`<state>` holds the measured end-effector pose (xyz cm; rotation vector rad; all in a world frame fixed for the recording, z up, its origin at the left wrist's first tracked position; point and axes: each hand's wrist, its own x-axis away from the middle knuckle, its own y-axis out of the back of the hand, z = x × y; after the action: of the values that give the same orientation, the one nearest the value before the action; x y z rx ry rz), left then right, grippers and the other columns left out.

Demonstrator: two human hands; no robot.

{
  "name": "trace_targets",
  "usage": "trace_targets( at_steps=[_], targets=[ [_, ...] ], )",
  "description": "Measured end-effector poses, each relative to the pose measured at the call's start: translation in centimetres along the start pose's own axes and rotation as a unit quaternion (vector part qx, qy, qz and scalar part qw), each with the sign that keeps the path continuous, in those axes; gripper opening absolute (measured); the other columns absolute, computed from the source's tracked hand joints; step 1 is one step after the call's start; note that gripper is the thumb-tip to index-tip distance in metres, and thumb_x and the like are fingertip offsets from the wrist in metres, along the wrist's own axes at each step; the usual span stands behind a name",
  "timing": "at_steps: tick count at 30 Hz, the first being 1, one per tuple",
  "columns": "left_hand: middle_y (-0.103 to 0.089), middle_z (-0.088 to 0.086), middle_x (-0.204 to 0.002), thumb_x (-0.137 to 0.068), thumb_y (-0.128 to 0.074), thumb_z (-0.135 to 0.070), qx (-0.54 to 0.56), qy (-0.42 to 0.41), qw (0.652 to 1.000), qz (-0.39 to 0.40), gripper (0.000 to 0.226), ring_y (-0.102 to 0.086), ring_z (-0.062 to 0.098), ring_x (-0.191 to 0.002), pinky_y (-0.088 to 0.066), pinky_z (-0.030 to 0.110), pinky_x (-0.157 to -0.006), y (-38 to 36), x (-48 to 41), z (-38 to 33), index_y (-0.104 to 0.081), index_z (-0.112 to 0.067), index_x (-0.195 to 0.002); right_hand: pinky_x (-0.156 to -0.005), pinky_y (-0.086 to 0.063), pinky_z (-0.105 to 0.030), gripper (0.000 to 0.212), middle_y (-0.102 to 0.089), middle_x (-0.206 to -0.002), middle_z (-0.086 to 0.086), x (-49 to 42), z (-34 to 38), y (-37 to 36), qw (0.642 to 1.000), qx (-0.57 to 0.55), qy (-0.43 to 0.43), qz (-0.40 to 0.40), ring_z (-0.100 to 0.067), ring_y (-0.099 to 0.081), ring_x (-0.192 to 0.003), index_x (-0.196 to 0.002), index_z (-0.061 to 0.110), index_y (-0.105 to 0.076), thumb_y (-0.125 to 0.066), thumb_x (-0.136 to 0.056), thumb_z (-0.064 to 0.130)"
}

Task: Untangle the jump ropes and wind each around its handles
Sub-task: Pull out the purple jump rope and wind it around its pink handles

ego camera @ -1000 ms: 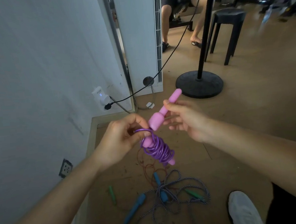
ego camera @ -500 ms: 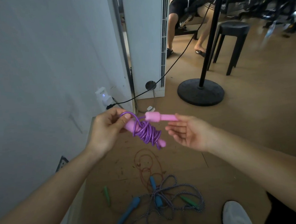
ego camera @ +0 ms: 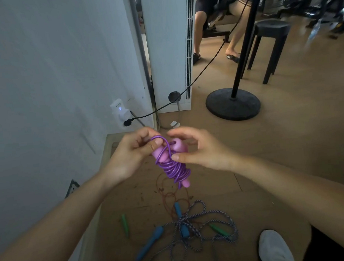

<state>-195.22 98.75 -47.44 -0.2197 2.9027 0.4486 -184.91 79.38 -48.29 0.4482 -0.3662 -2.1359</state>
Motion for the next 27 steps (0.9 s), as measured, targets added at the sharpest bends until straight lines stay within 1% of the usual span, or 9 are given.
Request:
trace_targets(
  at_steps=[3,5,7,12,16,19,21,23,27],
  targets=[
    [-0.073,0.000,-0.074,-0.092,-0.060,-0.010,0.025,0.015,1.000,0.001,0.007,-0.067,0.008,-0.069,-0.053,0.020,-0.066,-0.3,0.1,-0.2,-0.066,-0.006,-0.091,-0.096,-0.054,-0.036,0.031,-0.072,-0.108,-0.007,-0.2,-0.6,-0.7,0.999,-0.029,0.014,-0.017,-0.014,-0.068,-0.101,-0.117,0.005,-0.064,-0.072,-0.087,0.004],
    [-0.072,-0.001,-0.070,-0.093,-0.061,-0.009,0.026,0.036,0.998,-0.034,0.008,-0.065,0.008,-0.064,-0.052,0.020,-0.061,-0.4,0.1,-0.1,-0.067,-0.005,-0.089,-0.084,-0.057,-0.045,0.015,-0.071,-0.097,-0.013,-0.1,-1.0,-0.5,0.999,-0.024,0.002,-0.030,-0.018,-0.068,-0.087,-0.104,0.003,-0.066,-0.068,-0.089,0.003],
    [-0.071,0.005,-0.072,-0.094,-0.062,-0.006,0.024,0.059,0.995,-0.079,0.010,-0.064,0.009,-0.061,-0.051,0.019,-0.056,-0.2,0.0,0.2,-0.069,-0.002,-0.089,-0.079,-0.057,-0.048,0.009,-0.071,-0.092,-0.013,-0.1,-1.4,0.0,1.000,-0.005,-0.009,-0.028,-0.019,-0.067,-0.083,-0.099,0.004,-0.067,-0.067,-0.091,0.005],
    [-0.073,0.015,-0.078,-0.093,-0.067,-0.011,0.002,0.071,0.986,-0.152,0.008,-0.068,0.016,-0.066,-0.054,0.026,-0.059,0.4,-0.3,1.2,-0.072,-0.006,-0.088,-0.090,-0.056,-0.041,0.007,-0.072,-0.095,-0.007,-0.2,-2.1,0.4,0.998,0.030,-0.048,0.012,-0.018,-0.070,-0.092,-0.098,0.009,-0.068,-0.066,-0.092,0.010],
    [-0.070,0.017,-0.078,-0.094,-0.065,-0.012,-0.022,0.036,0.994,-0.100,0.010,-0.064,0.017,-0.066,-0.053,0.029,-0.060,-0.1,-0.4,0.7,-0.070,-0.008,-0.086,-0.088,-0.050,-0.025,0.013,-0.072,-0.097,0.002,-0.4,-1.5,0.2,0.998,0.026,-0.049,0.028,-0.008,-0.067,-0.094,-0.100,0.013,-0.072,-0.069,-0.088,0.009],
    [-0.070,0.002,-0.073,-0.094,-0.064,-0.006,-0.038,-0.021,0.997,-0.068,0.009,-0.062,0.009,-0.068,-0.048,0.019,-0.064,-0.1,-0.4,-0.4,-0.070,-0.006,-0.087,-0.092,-0.051,-0.027,0.020,-0.075,-0.099,0.000,-0.7,-0.3,-0.5,0.999,-0.046,-0.017,-0.019,-0.012,-0.068,-0.098,-0.105,0.016,-0.072,-0.070,-0.086,0.009],
    [-0.071,-0.002,-0.073,-0.094,-0.064,-0.004,-0.034,-0.035,0.997,-0.062,0.009,-0.061,0.008,-0.069,-0.046,0.018,-0.068,0.0,-0.3,-1.0,-0.070,-0.004,-0.088,-0.090,-0.051,-0.033,0.021,-0.073,-0.096,-0.012,-1.1,0.4,-0.9,0.991,-0.131,-0.023,-0.033,-0.021,-0.068,-0.095,-0.099,0.011,-0.074,-0.063,-0.081,0.013],
    [-0.069,0.002,-0.073,-0.094,-0.064,-0.007,-0.034,-0.035,0.996,-0.069,0.008,-0.060,0.013,-0.070,-0.047,0.022,-0.069,0.1,-0.1,-1.5,-0.070,-0.005,-0.090,-0.088,-0.052,-0.038,0.020,-0.070,-0.094,-0.019,-1.7,0.8,-1.1,0.986,-0.159,-0.037,-0.035,-0.026,-0.066,-0.090,-0.096,0.005,-0.072,-0.065,-0.082,0.017],
    [-0.065,0.008,-0.072,-0.093,-0.065,-0.018,-0.031,-0.015,0.995,-0.096,0.009,-0.056,0.014,-0.071,-0.045,0.027,-0.068,0.5,0.6,-2.6,-0.070,-0.011,-0.089,-0.073,-0.049,-0.023,0.006,-0.068,-0.080,-0.007,-2.9,1.7,-1.4,0.991,-0.135,-0.018,-0.005,-0.012,-0.062,-0.076,-0.089,0.000,-0.067,-0.068,-0.089,0.005]
  ],
)
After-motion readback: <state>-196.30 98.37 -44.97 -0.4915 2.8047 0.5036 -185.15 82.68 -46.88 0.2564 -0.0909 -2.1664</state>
